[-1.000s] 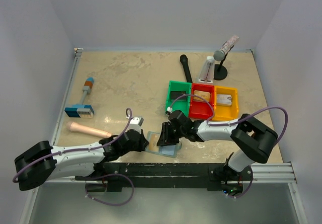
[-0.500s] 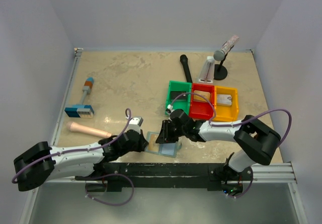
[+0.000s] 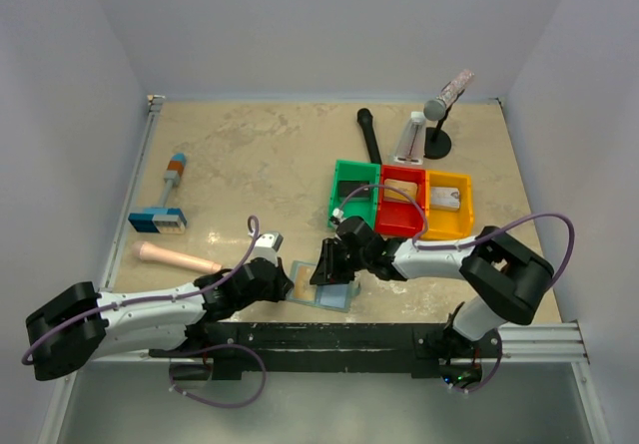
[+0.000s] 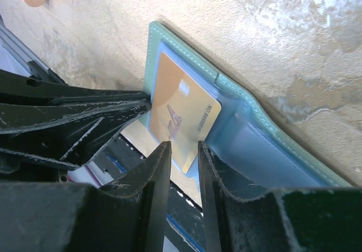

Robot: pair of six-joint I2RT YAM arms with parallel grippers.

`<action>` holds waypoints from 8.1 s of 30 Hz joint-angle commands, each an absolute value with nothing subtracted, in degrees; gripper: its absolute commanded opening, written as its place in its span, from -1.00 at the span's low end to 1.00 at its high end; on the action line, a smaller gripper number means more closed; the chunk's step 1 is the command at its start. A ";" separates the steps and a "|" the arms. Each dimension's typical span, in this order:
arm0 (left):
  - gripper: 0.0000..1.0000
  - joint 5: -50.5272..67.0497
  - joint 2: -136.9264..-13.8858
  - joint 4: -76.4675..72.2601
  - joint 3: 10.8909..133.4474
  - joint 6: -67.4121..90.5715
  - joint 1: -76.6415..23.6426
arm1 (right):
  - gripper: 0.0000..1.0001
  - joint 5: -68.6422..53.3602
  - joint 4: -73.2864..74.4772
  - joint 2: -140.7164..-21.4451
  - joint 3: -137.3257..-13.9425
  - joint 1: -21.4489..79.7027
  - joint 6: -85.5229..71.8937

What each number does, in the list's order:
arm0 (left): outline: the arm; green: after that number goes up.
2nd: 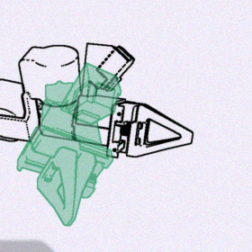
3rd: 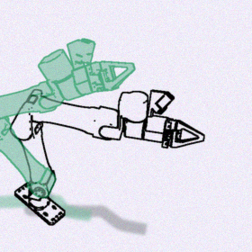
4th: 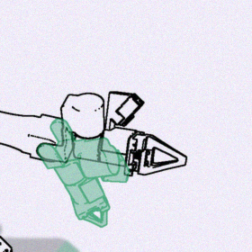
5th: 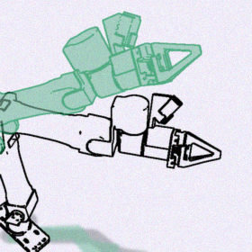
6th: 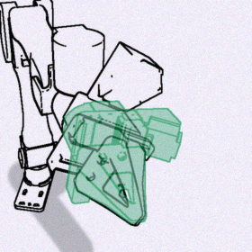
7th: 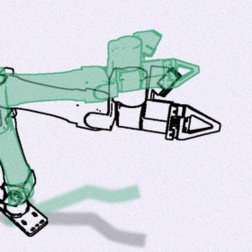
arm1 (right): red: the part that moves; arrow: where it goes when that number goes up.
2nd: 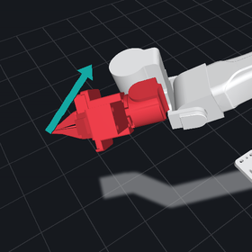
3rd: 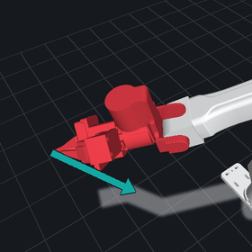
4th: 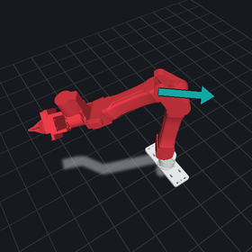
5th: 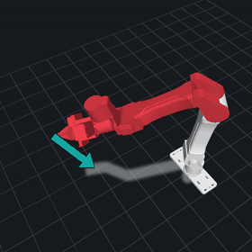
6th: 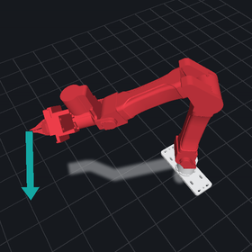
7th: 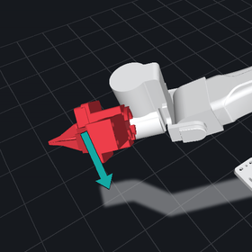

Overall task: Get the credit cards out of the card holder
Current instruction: Remove the credit card from the card holder.

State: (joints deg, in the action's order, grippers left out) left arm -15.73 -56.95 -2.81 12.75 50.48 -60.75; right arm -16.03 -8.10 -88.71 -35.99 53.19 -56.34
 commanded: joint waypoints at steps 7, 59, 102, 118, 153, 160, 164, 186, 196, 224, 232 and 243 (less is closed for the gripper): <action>-1.00 -16.70 -57.04 -0.61 11.78 50.80 -60.56 | -0.35 -16.35 -7.65 -89.56 -36.30 52.73 -55.72; -1.00 -14.24 -59.77 -5.63 9.93 50.98 -60.56 | -0.37 -26.90 -33.49 -94.31 -32.43 52.73 -58.71; -0.93 -15.73 -59.15 -3.25 10.11 51.86 -60.47 | -0.37 -26.19 -33.04 -88.68 -27.51 51.68 -58.09; -1.00 -13.54 -57.66 -7.03 8.79 50.71 -60.47 | -0.28 -21.45 -35.86 -87.45 -27.25 50.36 -62.31; -1.00 -11.78 -58.10 -11.69 8.00 49.75 -60.47 | -0.24 -30.85 -25.32 -96.33 -37.97 51.50 -59.06; -1.00 -13.09 -57.39 -9.85 7.91 50.71 -60.47 | -0.24 -29.97 -22.69 -93.79 -37.26 51.68 -57.84; -1.00 -14.15 -57.30 -8.44 7.91 51.68 -60.47 | -0.25 -29.45 -20.48 -91.32 -36.48 51.50 -57.04; -1.00 -16.08 -58.27 -6.06 7.82 53.52 -60.47 | -0.42 -27.42 -18.90 -85.34 -32.43 50.36 -56.78; -1.00 -16.08 -58.27 -5.80 7.82 53.44 -60.47 | -0.52 -27.16 -18.55 -84.03 -31.64 49.40 -56.43; -1.00 -17.40 -50.37 -2.11 7.91 53.53 -60.47 | -1.00 -22.77 -5.38 -76.12 -32.43 47.64 -51.42; -0.65 -17.84 -45.36 3.42 10.89 52.04 -60.38 | -1.00 -19.25 5.26 -68.83 -35.59 47.64 -46.94; 0.31 -12.15 -32.09 1.61 15.92 49.05 -60.21 | -1.00 -25.39 11.26 -60.91 -39.91 47.64 -39.46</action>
State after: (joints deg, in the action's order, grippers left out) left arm -16.14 -36.12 6.68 14.28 51.31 -60.40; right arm -21.19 10.46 -63.16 -38.33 47.81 -42.76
